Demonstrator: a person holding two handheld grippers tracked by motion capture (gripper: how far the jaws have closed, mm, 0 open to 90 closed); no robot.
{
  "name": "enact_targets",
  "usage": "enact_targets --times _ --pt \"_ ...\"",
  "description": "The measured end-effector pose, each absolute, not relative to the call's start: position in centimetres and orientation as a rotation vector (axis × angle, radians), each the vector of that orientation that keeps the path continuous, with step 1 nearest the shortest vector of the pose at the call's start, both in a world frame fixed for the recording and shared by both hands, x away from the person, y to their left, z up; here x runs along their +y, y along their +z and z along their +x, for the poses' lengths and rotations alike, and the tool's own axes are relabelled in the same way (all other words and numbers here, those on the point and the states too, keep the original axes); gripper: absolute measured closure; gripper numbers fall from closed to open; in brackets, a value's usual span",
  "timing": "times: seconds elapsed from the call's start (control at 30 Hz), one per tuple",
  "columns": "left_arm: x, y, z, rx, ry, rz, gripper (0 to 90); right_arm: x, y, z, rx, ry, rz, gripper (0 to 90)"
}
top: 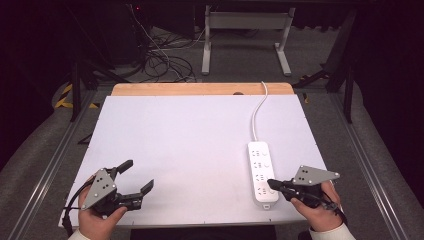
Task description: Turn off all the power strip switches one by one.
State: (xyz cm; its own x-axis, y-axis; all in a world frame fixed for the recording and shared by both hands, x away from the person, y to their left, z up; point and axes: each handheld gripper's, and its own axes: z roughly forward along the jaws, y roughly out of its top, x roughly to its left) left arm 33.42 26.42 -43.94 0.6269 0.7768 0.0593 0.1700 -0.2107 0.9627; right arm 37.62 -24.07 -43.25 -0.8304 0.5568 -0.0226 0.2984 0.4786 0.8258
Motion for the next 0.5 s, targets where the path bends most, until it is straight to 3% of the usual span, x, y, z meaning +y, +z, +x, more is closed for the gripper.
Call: enact_targets --times 0.5 --pt "26.4 -44.0 33.4 0.779 0.671 1.727 13.0 -24.6 -45.4 37.9 2.533 1.166 0.79 90.0"
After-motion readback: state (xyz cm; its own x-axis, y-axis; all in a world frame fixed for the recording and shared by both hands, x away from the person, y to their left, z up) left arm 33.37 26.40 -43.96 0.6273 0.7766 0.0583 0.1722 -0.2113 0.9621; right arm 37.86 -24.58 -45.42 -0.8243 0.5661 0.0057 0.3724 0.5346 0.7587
